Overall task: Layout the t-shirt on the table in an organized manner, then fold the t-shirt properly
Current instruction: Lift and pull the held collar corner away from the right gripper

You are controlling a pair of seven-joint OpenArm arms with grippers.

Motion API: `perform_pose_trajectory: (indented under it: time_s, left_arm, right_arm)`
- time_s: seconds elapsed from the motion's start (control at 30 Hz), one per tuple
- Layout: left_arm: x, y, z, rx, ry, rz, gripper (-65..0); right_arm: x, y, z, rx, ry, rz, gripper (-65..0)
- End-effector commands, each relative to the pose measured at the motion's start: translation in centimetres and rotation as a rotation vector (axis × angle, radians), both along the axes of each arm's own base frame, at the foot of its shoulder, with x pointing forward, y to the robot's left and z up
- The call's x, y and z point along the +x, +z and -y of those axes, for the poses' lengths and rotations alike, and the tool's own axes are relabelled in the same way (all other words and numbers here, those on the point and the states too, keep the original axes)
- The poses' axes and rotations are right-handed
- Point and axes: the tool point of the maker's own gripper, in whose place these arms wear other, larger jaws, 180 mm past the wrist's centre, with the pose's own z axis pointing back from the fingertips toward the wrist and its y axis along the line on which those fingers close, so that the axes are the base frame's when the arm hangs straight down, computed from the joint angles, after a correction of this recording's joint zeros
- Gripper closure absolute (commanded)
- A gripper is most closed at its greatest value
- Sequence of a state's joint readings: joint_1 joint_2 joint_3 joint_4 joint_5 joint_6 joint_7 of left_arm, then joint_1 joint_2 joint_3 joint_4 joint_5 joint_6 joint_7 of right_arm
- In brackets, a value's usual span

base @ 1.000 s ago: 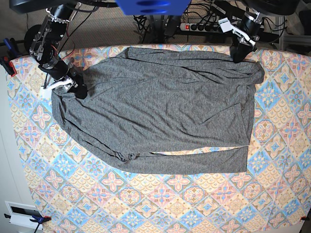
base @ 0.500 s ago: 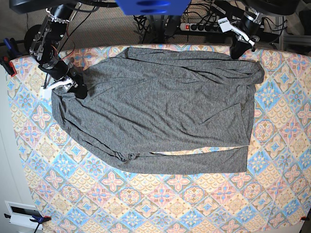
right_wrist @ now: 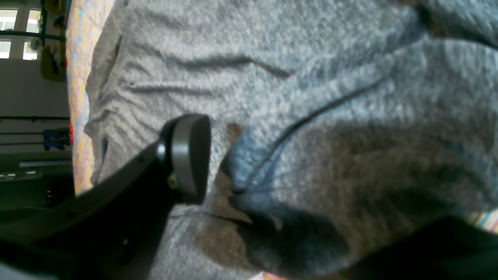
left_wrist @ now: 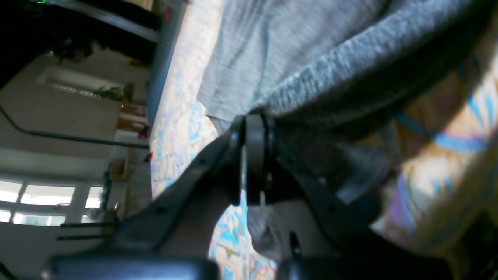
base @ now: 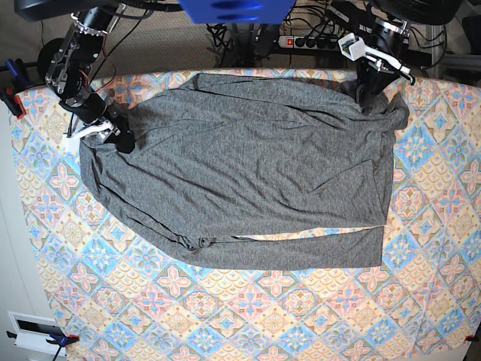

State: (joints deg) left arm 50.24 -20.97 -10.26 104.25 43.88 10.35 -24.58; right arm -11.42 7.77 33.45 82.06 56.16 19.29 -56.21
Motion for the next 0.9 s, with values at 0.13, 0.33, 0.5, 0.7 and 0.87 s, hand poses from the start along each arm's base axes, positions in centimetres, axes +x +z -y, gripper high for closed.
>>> perform_pose_trajectory:
  time_s: [0.13, 0.33, 0.5, 0.7, 0.87]
  left_arm:
    - [0.7, 1.6, -0.1, -0.076, 0.022, 0.021, 0.0]
    - [3.1, 0.4, -3.4, -0.152, 0.195, -0.067, 0.0]
    - [4.7, -1.0, -6.4, -0.214, 0.353, -0.161, 0.0]
    - [5.0, -4.0, -7.8, -0.203, 0.439, -0.292, -0.4]
    - [4.8, -4.8, -7.8, -0.203, 0.449, -0.329, -15.5]
  right_arm:
    - [-0.4, -0.4, 1.0, -0.042, -0.006, -0.038, -34.5]
    - [-0.4, -0.4, 1.0, -0.042, -0.005, -0.038, -34.5]
    - [-0.4, -0.4, 1.0, -0.042, -0.005, -0.038, -34.5]
    - [-0.4, -0.4, 1.0, -0.042, -0.004, -0.038, -34.5]
    - [-0.3, -0.4, 1.0, -0.042, -0.004, -0.037, -34.5]
